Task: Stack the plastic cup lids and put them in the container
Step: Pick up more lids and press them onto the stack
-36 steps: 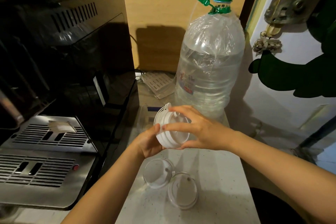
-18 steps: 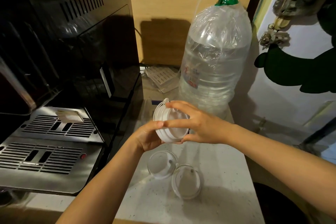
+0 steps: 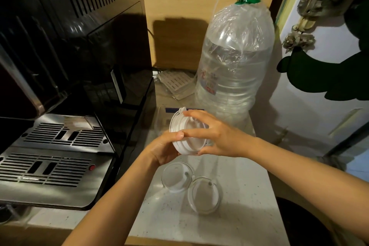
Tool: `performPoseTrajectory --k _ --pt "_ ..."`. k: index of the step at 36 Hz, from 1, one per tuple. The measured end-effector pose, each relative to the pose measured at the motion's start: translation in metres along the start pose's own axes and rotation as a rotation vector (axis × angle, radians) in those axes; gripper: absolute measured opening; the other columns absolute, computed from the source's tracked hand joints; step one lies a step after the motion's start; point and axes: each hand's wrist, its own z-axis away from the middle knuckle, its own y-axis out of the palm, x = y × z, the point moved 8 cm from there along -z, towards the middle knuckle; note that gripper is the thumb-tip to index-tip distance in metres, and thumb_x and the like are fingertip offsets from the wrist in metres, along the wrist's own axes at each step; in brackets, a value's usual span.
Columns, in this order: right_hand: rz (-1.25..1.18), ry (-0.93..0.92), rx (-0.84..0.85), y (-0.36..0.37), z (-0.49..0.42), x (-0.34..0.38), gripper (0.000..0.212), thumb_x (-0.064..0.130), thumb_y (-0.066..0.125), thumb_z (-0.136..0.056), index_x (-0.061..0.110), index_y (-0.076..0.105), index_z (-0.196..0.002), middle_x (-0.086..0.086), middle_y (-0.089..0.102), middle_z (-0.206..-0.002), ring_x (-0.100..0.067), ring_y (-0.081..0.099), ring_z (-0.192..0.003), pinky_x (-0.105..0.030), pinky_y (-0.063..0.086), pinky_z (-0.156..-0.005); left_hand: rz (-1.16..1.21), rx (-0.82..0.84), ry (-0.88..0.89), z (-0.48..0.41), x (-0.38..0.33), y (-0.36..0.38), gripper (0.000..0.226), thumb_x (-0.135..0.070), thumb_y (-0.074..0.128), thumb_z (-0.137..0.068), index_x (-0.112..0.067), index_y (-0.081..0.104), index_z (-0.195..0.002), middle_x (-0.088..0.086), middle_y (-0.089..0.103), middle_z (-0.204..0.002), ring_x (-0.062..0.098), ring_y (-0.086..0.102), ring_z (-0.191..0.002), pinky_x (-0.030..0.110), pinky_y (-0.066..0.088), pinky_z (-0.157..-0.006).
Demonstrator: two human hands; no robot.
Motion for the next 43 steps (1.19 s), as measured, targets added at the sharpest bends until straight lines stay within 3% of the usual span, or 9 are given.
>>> performPoseTrajectory --k 3,7,16,19,23,26,29,37,43 --pt "0.001 0.032 0.014 0.001 0.0 -0.001 0.074 0.017 0.08 -0.069 0.029 0.041 -0.13 -0.021 0.034 -0.144 -0.023 0.022 -0.133 -0.035 0.035 -0.1 -0.01 0.001 0.011 0.0 -0.002 0.002 0.078 -0.049 0.084 -0.039 -0.02 0.057 -0.106 0.001 0.074 -0.089 0.018 0.069 -0.083 0.029 0.058 -0.068" --pt "-0.138 0.131 0.032 0.002 0.003 -0.004 0.077 0.016 0.079 -0.07 0.036 0.038 -0.132 -0.012 0.025 -0.15 -0.007 0.018 -0.13 -0.026 0.028 -0.102 -0.016 -0.003 0.004 0.0 -0.002 0.004 0.078 -0.047 0.085 -0.035 -0.021 0.056 -0.104 -0.001 0.074 -0.086 0.017 0.069 -0.082 0.029 0.058 -0.067" --pt "-0.189 0.177 0.033 0.011 0.006 -0.005 0.08 0.013 0.078 -0.071 0.04 0.034 -0.132 -0.01 0.021 -0.152 -0.011 0.016 -0.131 -0.029 0.029 -0.103 -0.018 -0.01 0.01 0.0 0.004 0.002 0.077 -0.043 0.084 -0.039 -0.02 0.056 -0.107 0.008 0.065 -0.096 0.023 0.065 -0.086 0.033 0.057 -0.069" --pt "-0.208 0.199 0.055 0.018 0.006 -0.005 0.079 0.012 0.077 -0.072 0.038 0.032 -0.131 -0.009 0.018 -0.153 -0.009 0.014 -0.131 -0.027 0.027 -0.105 -0.01 -0.017 -0.007 0.002 0.009 -0.002 0.078 -0.04 0.084 -0.04 -0.015 0.055 -0.108 0.006 0.069 -0.09 0.023 0.067 -0.083 0.032 0.057 -0.068" --pt "-0.198 0.214 0.114 0.034 0.007 -0.002 0.08 0.016 0.077 -0.073 0.035 0.032 -0.136 -0.008 0.015 -0.154 -0.023 0.021 -0.138 -0.036 0.032 -0.106 -0.022 -0.06 -0.031 0.012 0.021 -0.01 0.076 -0.04 0.083 -0.04 -0.014 0.056 -0.106 0.007 0.069 -0.089 0.021 0.067 -0.081 0.032 0.057 -0.067" --pt "-0.17 0.23 0.148 0.046 0.01 -0.002 0.088 0.026 0.077 -0.074 0.04 0.02 -0.138 -0.004 0.011 -0.156 -0.023 0.019 -0.14 -0.039 0.035 -0.106 -0.038 -0.122 -0.034 0.024 0.032 -0.021 0.076 -0.042 0.082 -0.043 -0.013 0.056 -0.108 0.009 0.066 -0.094 0.021 0.065 -0.084 0.034 0.055 -0.068" --pt "-0.252 0.368 0.172 0.062 0.018 -0.012 0.094 0.037 0.076 -0.073 0.049 0.005 -0.135 0.003 0.006 -0.157 -0.016 0.01 -0.143 -0.04 0.027 -0.112 0.006 -0.211 -0.045 0.044 0.046 -0.034 0.079 -0.044 0.082 -0.04 -0.012 0.055 -0.107 0.008 0.066 -0.09 0.017 0.064 -0.079 0.031 0.054 -0.067" --pt "-0.308 0.599 0.41 0.138 0.038 -0.025 0.098 0.042 0.075 -0.072 0.024 0.013 -0.145 -0.002 0.017 -0.154 -0.021 0.021 -0.139 -0.038 0.03 -0.11 0.121 -0.448 -0.148 0.088 0.087 -0.064 0.091 -0.044 0.085 -0.018 -0.014 0.057 -0.1 0.01 0.062 -0.089 0.021 0.06 -0.082 0.03 0.054 -0.065" --pt "-0.135 0.665 0.528 0.171 0.031 -0.03 0.099 0.049 0.074 -0.068 0.023 0.016 -0.144 -0.007 0.027 -0.148 -0.028 0.031 -0.132 -0.042 0.039 -0.102 0.141 -0.48 -0.163 0.091 0.082 -0.067 0.066 -0.029 0.076 -0.028 -0.017 0.06 -0.09 0.005 0.068 -0.078 0.018 0.062 -0.077 0.033 0.05 -0.071"
